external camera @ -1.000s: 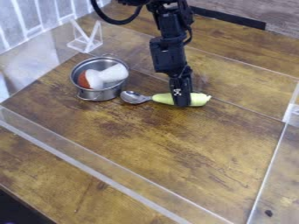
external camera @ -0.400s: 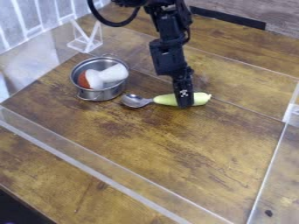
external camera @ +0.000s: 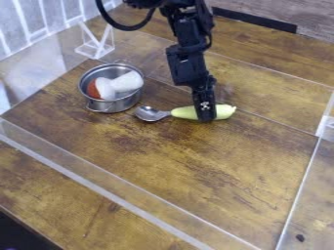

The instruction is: Move the green spoon to the right

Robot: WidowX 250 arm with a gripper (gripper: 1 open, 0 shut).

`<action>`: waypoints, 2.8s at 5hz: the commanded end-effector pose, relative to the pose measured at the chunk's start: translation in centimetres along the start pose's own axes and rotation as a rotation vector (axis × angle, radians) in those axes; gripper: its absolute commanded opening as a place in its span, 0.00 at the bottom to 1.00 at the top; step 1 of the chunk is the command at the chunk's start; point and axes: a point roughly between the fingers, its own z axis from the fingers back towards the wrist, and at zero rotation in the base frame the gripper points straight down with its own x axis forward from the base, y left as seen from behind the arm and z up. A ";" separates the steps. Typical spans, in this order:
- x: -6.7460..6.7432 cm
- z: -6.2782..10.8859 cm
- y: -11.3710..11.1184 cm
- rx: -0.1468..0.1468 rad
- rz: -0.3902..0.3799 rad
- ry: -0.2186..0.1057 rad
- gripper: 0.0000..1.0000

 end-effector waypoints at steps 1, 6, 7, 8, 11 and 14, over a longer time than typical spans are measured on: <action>-2.0 2.4 -0.5 -0.055 -0.046 0.041 0.00; 0.0 2.8 2.6 -0.095 0.102 0.047 0.00; 0.7 3.4 3.1 -0.092 0.133 0.047 0.00; 0.3 4.5 3.6 -0.084 0.179 0.042 0.00; 0.8 6.3 5.0 -0.079 0.421 0.054 0.00; -1.6 6.2 7.9 -0.100 0.638 0.100 0.00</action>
